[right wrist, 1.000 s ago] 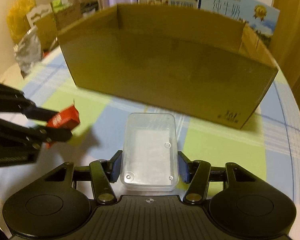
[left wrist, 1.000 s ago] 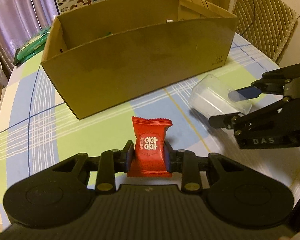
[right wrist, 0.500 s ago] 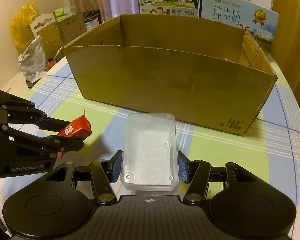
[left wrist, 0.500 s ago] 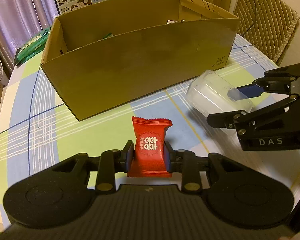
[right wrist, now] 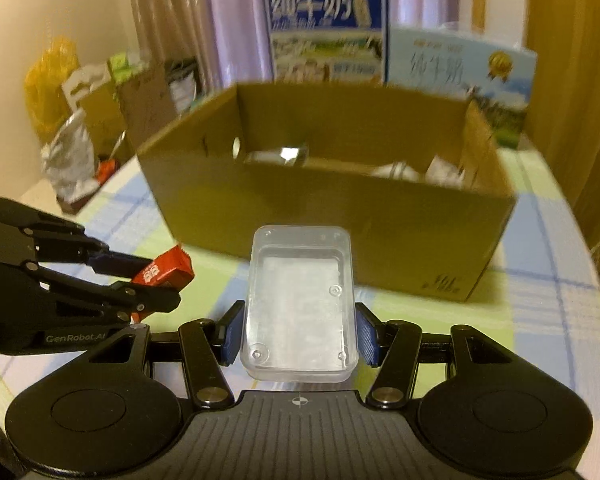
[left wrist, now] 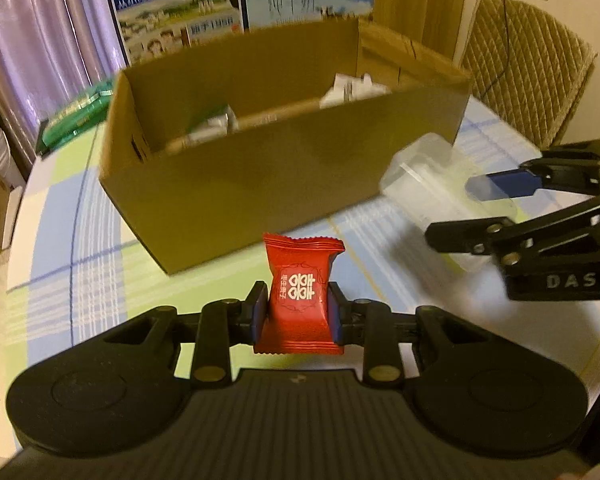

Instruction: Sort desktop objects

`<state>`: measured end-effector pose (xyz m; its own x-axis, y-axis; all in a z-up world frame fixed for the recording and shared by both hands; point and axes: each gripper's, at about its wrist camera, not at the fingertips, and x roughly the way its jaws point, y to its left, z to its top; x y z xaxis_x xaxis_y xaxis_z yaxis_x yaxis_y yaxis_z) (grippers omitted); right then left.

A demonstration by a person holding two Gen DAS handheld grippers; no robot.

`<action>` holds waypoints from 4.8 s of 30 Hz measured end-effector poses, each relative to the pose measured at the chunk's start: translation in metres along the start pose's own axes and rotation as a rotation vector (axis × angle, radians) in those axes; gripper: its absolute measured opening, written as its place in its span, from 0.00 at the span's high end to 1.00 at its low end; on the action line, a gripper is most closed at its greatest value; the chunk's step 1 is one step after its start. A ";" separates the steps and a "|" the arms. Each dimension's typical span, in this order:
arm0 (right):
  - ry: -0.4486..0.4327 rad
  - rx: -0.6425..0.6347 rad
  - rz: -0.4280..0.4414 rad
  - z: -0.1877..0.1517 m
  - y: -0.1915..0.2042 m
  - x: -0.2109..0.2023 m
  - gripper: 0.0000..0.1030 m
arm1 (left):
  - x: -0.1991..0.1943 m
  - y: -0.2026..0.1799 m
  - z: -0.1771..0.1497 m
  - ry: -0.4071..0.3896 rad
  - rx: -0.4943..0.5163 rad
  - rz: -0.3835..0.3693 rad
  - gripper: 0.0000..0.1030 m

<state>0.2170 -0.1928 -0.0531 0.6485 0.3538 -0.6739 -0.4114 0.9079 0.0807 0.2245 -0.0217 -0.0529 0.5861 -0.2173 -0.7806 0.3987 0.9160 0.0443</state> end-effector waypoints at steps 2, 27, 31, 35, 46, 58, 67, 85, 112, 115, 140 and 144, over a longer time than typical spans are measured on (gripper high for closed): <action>-0.050 0.015 -0.014 0.007 -0.003 -0.011 0.49 | -0.007 0.001 0.007 -0.025 -0.004 0.001 0.75; -0.265 0.107 -0.060 0.073 -0.026 -0.025 0.49 | -0.030 0.020 0.080 -0.204 -0.130 0.039 0.75; -0.270 0.107 -0.067 0.084 -0.029 -0.015 0.49 | -0.027 0.027 0.085 -0.207 -0.160 0.044 0.75; -0.271 0.095 -0.070 0.094 -0.028 -0.005 0.49 | -0.024 0.036 0.089 -0.205 -0.184 0.051 0.75; -0.280 0.070 -0.067 0.120 -0.024 0.025 0.49 | -0.007 0.056 0.095 -0.179 -0.217 0.080 0.75; -0.262 0.066 -0.076 0.128 -0.028 0.046 0.49 | 0.015 0.072 0.118 -0.174 -0.220 0.096 0.75; -0.246 0.078 -0.078 0.127 -0.035 0.053 0.49 | 0.027 0.073 0.124 -0.163 -0.222 0.091 0.75; -0.221 0.089 -0.077 0.125 -0.035 0.062 0.49 | 0.039 0.078 0.124 -0.147 -0.236 0.082 0.75; -0.218 0.115 -0.058 0.127 -0.036 0.068 0.49 | 0.046 0.078 0.121 -0.134 -0.229 0.097 0.68; -0.223 0.114 -0.056 0.129 -0.034 0.068 0.49 | 0.046 0.078 0.122 -0.137 -0.229 0.098 0.66; -0.249 0.146 -0.060 0.126 -0.043 0.069 0.24 | 0.047 0.075 0.120 -0.129 -0.212 0.089 0.62; -0.249 0.147 -0.065 0.125 -0.045 0.069 0.22 | 0.047 0.074 0.120 -0.128 -0.211 0.089 0.62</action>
<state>0.3608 -0.1808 -0.0114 0.8148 0.3221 -0.4821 -0.2788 0.9467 0.1612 0.3665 -0.0046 -0.0117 0.7023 -0.1610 -0.6934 0.1935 0.9806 -0.0317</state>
